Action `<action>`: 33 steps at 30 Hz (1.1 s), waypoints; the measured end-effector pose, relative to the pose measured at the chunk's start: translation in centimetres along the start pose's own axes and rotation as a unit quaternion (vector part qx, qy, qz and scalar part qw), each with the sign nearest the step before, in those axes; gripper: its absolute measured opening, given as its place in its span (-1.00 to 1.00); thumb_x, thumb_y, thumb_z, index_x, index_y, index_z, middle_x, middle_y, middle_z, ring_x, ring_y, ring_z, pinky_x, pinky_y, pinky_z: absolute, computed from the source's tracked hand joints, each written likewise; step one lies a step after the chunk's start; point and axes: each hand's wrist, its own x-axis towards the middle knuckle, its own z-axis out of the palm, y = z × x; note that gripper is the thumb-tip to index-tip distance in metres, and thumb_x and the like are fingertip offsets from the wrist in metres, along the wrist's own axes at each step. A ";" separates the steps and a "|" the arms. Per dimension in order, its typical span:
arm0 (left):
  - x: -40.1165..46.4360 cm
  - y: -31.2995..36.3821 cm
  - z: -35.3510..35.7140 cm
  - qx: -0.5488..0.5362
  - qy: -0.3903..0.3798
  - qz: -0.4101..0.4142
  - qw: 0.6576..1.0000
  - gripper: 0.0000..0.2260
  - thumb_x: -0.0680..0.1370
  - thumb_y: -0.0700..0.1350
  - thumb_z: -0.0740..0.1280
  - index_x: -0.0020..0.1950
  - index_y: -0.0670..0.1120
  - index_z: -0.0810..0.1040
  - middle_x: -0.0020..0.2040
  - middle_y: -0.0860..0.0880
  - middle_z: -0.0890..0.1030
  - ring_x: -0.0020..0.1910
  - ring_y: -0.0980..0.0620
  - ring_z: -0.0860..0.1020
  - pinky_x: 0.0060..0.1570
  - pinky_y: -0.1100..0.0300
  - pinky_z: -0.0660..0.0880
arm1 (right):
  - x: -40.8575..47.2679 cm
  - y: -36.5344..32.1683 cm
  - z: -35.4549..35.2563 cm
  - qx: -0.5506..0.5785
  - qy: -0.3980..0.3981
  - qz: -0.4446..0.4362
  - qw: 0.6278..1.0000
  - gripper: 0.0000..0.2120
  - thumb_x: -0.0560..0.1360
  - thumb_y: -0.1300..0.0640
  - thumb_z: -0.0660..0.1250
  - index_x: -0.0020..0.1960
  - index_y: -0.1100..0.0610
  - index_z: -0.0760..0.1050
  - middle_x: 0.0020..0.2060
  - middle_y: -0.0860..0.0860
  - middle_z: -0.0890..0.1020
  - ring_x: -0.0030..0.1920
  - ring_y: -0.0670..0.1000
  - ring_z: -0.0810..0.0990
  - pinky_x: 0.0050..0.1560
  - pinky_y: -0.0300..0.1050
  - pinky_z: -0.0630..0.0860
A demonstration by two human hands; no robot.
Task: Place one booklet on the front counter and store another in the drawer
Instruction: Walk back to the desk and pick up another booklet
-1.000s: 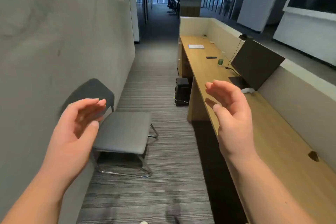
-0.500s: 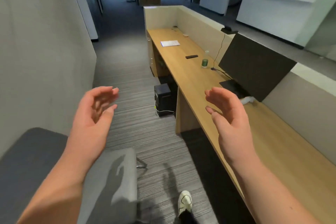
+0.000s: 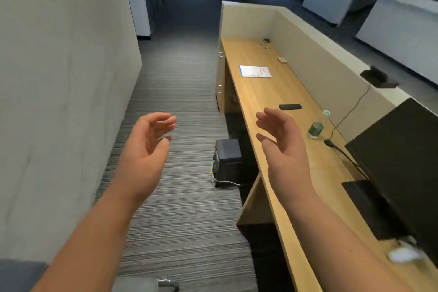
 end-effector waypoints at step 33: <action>98.1 -35.0 19.1 0.096 -0.281 -0.045 0.954 -0.53 0.56 -0.43 0.17 0.12 0.17 0.47 0.17 0.07 0.62 0.20 0.17 0.58 0.34 0.03 0.46 | 84.8 40.7 23.4 0.044 0.274 0.170 0.946 -0.44 0.47 0.56 0.09 0.09 -0.08 0.45 0.08 -0.03 0.61 0.17 -0.01 0.58 0.24 -0.16 0.50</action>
